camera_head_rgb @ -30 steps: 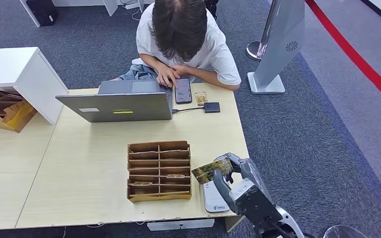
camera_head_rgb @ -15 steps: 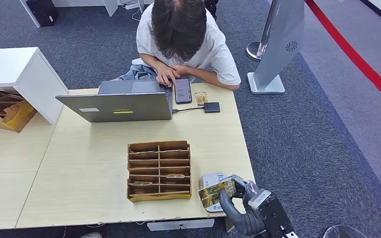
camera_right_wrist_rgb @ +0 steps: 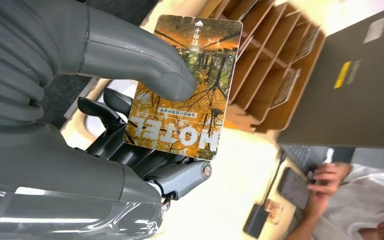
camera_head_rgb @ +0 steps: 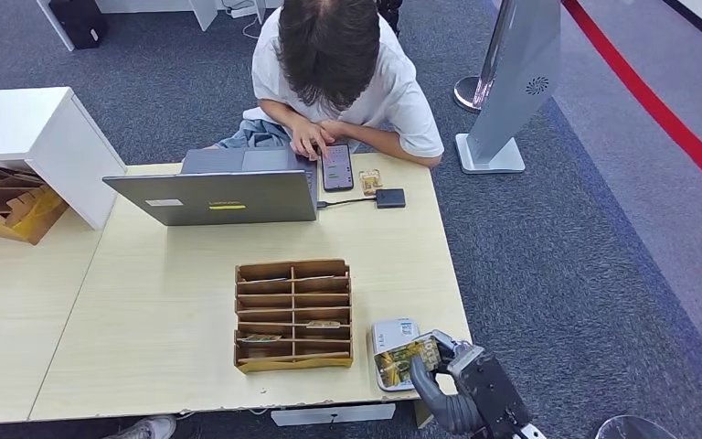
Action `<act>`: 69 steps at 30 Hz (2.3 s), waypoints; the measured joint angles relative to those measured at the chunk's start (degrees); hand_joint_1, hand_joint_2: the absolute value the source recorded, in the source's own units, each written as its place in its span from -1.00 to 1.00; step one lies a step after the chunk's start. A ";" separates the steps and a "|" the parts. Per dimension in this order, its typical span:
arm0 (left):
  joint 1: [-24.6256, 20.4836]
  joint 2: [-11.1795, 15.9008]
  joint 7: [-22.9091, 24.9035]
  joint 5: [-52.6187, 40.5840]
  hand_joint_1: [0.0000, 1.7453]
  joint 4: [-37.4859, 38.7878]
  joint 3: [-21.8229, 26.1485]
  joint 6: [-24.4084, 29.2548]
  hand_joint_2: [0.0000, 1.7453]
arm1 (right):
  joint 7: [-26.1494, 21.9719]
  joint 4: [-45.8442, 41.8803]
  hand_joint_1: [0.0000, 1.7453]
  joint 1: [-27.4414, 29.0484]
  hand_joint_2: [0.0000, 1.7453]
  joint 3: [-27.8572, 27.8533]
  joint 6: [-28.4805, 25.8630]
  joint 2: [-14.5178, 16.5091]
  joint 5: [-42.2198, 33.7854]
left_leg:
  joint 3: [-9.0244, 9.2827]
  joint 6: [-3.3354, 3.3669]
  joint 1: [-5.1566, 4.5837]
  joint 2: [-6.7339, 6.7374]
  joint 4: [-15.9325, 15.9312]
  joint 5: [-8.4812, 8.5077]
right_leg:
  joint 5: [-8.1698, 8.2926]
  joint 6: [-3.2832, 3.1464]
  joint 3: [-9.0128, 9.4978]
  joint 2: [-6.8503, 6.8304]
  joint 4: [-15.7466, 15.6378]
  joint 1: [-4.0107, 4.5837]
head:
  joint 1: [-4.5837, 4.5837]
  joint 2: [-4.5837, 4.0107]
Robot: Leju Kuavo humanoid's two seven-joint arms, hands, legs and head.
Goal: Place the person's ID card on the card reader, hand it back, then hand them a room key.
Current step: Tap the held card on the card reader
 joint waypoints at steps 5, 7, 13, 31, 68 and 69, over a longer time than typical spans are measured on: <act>0.18 -0.20 -0.58 0.65 -1.00 0.00 0.00 1.22 -1.00 | 1.84 2.00 1.00 -0.93 1.00 -1.14 -0.97 0.07 3.98 | 0.00 0.00 0.00 0.00 0.00 0.00 | 0.00 0.00 0.00 0.00 0.00 0.00 | -0.01 0.00; 0.28 -0.34 -0.89 0.98 -1.00 0.00 0.00 1.63 -1.00 | 2.48 2.80 1.00 -1.39 1.00 -1.58 -1.11 0.30 6.05 | 0.00 0.00 0.00 0.00 0.00 0.00 | 0.00 0.00 0.00 0.00 0.00 0.00 | 0.00 0.00; 0.46 -0.50 -1.53 1.49 -1.00 0.00 0.00 2.09 -1.00 | 4.11 4.27 1.00 -2.47 1.00 -2.72 -1.80 1.56 11.87 | 0.00 0.00 0.00 0.00 0.00 0.00 | 0.00 0.00 0.00 0.00 0.00 0.00 | -0.01 0.00; 0.45 -1.04 -1.44 0.45 -1.00 0.00 -0.01 0.69 -1.00 | 6.58 5.11 1.00 -3.34 1.00 -5.23 -1.75 4.96 25.80 | 0.00 0.00 0.00 0.00 0.00 0.00 | 0.00 0.00 0.00 0.00 0.00 0.00 | 0.00 0.00; -0.46 -1.01 -0.27 -3.95 -1.00 -0.32 0.00 -1.36 -1.00 | 5.99 17.99 1.00 -10.62 1.00 0.87 1.41 6.97 33.17 | -0.01 -0.01 0.00 -0.01 0.00 0.03 | 0.01 -0.01 0.00 0.00 0.01 0.00 | 0.00 0.00; -0.49 -1.00 -0.19 -4.11 -1.00 -0.40 -0.01 -1.44 -1.00 | 6.08 18.44 1.00 -10.83 1.00 1.03 1.46 6.97 33.17 | 0.00 -0.01 0.00 0.00 0.00 0.03 | 0.01 -0.01 0.00 0.00 0.01 0.00 | 0.00 0.00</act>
